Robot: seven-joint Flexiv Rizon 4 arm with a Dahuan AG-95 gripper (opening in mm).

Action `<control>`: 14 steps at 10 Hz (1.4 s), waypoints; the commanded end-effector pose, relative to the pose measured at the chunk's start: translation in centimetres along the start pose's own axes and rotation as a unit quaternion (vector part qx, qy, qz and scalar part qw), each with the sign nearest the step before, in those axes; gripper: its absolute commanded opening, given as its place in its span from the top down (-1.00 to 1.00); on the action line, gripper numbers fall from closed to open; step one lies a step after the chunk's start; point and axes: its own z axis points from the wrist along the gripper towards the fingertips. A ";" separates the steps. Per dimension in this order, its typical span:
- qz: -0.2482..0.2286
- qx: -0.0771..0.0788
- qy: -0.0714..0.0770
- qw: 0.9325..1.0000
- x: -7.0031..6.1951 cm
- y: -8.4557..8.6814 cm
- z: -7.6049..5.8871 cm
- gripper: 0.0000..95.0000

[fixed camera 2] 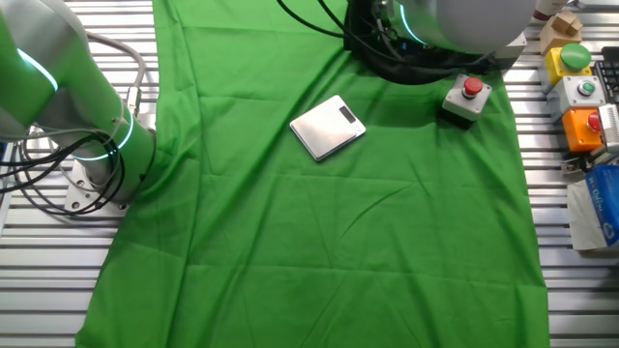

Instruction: Rotate the steering wheel 90 degrees counterclockwise

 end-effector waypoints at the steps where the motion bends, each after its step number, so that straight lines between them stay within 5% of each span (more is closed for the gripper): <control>1: 0.002 0.000 -0.005 1.000 -0.1 0.3 0.5 1.00; 6: 0.005 -0.011 -0.005 1.000 0.2 0.4 1.1 1.00; 14: -0.018 -0.002 -0.009 1.000 0.1 0.4 1.6 1.00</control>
